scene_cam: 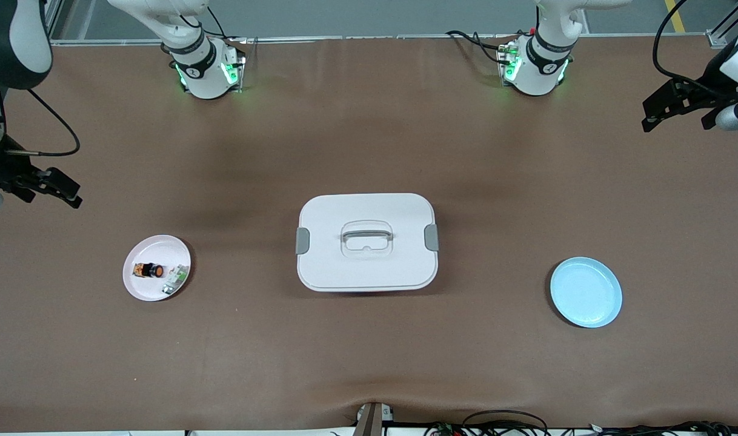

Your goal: Transfer orange switch to right arm and place

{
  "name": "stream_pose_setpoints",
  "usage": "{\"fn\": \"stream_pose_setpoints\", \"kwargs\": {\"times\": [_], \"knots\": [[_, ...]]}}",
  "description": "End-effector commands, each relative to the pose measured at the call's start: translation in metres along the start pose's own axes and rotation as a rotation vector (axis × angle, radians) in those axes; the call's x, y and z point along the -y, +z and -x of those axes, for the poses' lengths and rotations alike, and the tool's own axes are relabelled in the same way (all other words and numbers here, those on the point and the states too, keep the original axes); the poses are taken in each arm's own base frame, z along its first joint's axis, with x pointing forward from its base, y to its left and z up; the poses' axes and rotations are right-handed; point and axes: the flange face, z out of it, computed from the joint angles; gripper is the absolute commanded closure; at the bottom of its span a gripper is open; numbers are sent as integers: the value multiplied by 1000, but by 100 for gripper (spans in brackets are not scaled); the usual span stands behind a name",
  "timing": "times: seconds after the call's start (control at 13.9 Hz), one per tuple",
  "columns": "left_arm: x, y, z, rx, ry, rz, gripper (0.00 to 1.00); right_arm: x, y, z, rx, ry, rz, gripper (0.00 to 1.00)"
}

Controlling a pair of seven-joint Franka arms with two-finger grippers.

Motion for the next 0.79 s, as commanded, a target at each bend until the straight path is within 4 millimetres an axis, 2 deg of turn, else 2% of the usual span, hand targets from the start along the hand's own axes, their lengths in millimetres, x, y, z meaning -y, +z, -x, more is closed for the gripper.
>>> {"fn": "stream_pose_setpoints", "kwargs": {"times": [0.0,0.14,0.72], "knots": [[1,-4,7,-17,23,0,0,2,-18,-30,65,-6,-1,0],[1,-2,8,-9,23,-1,0,0,-25,-38,79,-42,-4,0],[1,-4,9,-2,17,-1,0,-1,-26,-35,100,-61,6,0]]}}
